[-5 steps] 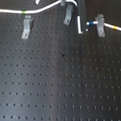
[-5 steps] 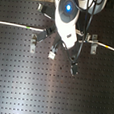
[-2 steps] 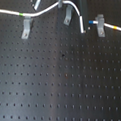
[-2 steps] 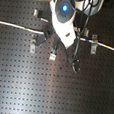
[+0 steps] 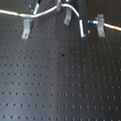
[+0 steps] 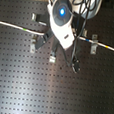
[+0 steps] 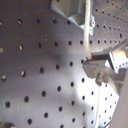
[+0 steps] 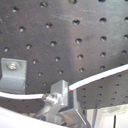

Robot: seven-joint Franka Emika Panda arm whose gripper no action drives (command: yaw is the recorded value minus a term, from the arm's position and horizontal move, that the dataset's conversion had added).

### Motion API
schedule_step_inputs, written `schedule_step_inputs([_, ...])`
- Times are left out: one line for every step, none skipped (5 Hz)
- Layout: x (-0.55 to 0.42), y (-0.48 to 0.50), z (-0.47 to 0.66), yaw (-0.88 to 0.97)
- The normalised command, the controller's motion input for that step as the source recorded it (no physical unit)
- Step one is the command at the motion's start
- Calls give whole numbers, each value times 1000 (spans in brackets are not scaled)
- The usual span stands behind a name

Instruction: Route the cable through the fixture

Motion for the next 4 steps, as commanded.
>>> schedule_step_inputs([-123, 186, 384, 0])
schedule_step_inputs([10, 14, 184, -63])
schedule_step_inputs([14, 1, 23, -80])
schedule_step_inputs([39, -45, 7, -106])
